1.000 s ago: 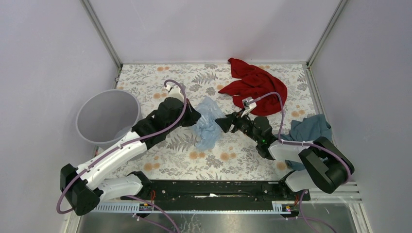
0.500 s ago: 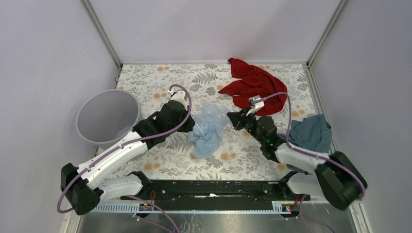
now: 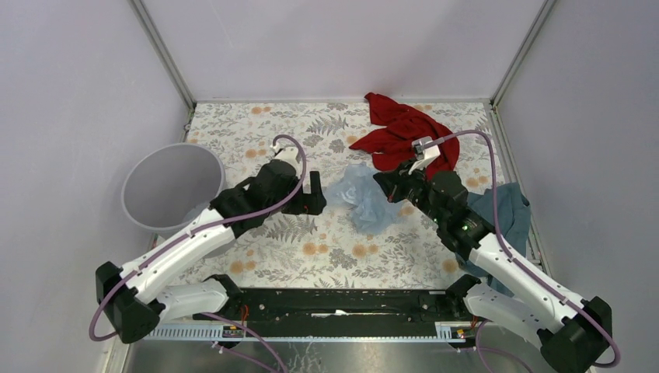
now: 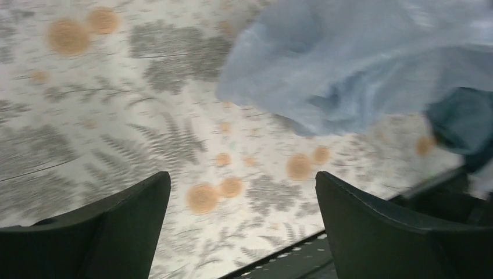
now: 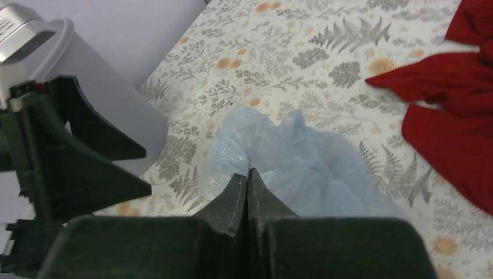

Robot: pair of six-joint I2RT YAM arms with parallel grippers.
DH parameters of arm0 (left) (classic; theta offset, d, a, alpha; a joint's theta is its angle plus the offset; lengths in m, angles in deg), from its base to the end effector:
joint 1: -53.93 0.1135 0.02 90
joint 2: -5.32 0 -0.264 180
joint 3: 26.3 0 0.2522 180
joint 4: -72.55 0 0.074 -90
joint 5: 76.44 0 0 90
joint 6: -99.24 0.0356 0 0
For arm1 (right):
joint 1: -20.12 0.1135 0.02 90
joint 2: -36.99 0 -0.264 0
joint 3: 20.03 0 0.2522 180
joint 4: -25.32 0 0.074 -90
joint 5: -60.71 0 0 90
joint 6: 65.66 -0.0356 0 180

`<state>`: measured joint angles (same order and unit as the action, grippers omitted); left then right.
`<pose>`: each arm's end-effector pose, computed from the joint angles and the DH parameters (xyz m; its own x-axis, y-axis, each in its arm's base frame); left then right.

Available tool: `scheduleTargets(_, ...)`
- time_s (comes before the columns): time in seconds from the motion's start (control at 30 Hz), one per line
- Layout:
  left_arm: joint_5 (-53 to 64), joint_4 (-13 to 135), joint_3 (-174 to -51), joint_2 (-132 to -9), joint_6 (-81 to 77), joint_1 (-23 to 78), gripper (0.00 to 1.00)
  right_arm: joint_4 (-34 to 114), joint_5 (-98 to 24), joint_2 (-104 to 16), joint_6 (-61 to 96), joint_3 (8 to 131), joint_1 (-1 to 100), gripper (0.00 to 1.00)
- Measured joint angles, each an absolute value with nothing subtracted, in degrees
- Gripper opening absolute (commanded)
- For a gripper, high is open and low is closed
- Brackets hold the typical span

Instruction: Put the trash bags into the trash bin

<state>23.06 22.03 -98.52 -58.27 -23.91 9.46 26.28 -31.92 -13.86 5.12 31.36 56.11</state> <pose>0.1705 -0.1591 0.3149 -0.7288 -0.0403 -0.6835 0.2445 0.9171 -0.3148 0.1731 0.1277 0.3198 -0.2111 0.2531 -0.9441 -0.5874 0.7392 0.3295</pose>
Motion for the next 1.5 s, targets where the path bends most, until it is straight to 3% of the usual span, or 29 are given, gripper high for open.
scheduleTargets(0.27,8.9,40.1,-83.9,-49.7,-34.5,2.3,0.99,37.0,-31.8,-12.4,-3.0,33.4,56.1,0.00)
scheduleTargets(0.53,11.0,49.4,-83.1,-60.5,-37.7,-1.3,0.99,40.7,-31.9,-11.7,-6.0,33.4,56.1,0.00)
scheduleTargets(0.8,14.8,56.2,-90.2,-76.5,-37.6,-0.9,0.97,42.4,-31.7,-8.8,-6.2,33.4,56.1,0.00)
scheduleTargets(0.93,13.1,61.0,-90.3,-80.8,-37.9,-0.6,0.75,43.1,-31.7,-7.5,-6.2,33.4,56.1,0.00)
scheduleTargets(1.1,12.9,62.0,-90.3,-82.0,-37.8,-0.6,0.28,45.7,-29.1,-6.7,-5.5,33.8,56.1,0.00)
scheduleTargets(1.17,13.5,61.7,-89.6,-81.3,-37.4,-0.6,0.15,47.9,-26.5,-6.1,-4.5,34.6,56.1,0.00)
scheduleTargets(1.33,18.1,53.2,-83.6,-70.3,-36.0,-0.4,0.01,53.8,-18.8,-4.2,-1.4,37.8,56.1,0.00)
scheduleTargets(1.5,22.5,42.9,-81.3,-52.6,-35.1,0.2,0.00,59.7,-11.6,-3.3,2.9,40.4,56.1,0.00)
